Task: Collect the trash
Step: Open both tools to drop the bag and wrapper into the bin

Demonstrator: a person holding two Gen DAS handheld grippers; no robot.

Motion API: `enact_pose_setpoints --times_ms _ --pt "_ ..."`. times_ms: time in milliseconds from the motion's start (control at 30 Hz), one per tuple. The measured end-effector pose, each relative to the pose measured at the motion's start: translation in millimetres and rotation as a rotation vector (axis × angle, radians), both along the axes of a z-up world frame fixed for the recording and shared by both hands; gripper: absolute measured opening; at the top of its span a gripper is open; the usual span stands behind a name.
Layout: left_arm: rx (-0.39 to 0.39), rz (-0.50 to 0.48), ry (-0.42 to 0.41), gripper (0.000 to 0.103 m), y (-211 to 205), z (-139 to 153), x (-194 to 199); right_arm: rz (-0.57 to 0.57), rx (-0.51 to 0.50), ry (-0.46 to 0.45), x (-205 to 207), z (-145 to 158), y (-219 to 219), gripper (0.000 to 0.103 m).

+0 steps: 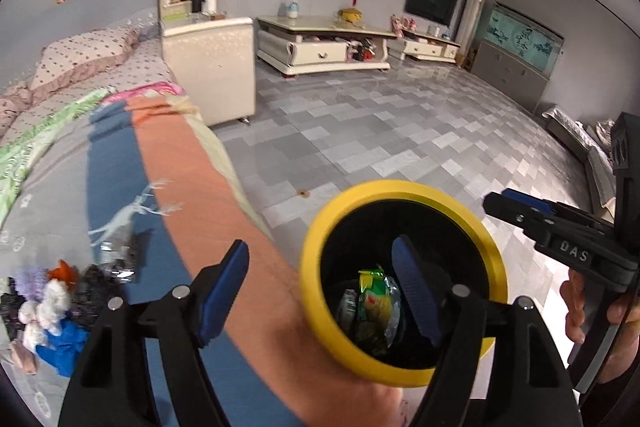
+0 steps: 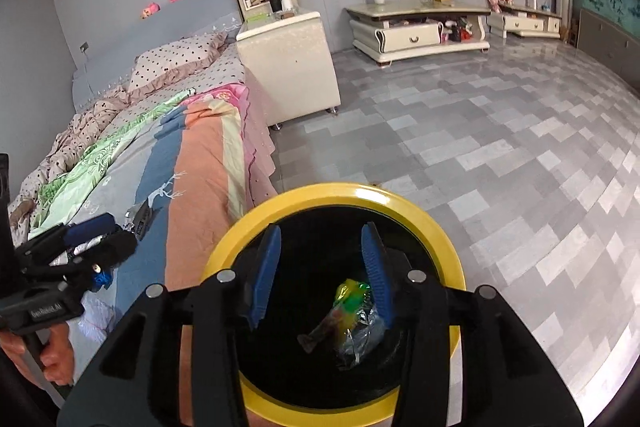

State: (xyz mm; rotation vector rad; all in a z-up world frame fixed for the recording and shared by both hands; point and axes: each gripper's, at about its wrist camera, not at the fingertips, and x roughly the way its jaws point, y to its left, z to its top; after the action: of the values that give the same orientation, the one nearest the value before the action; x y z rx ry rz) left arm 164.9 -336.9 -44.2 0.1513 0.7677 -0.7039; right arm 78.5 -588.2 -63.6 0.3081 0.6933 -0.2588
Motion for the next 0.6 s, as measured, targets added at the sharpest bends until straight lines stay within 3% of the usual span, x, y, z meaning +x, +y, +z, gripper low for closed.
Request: enact_pose_setpoints --times_ms 267,600 --pt "-0.016 0.151 -0.106 0.078 90 52 8 0.087 -0.065 -0.114 8 49 74 0.072" --pt "0.018 0.352 -0.195 0.085 208 97 24 0.255 -0.099 -0.232 32 104 189 0.082"
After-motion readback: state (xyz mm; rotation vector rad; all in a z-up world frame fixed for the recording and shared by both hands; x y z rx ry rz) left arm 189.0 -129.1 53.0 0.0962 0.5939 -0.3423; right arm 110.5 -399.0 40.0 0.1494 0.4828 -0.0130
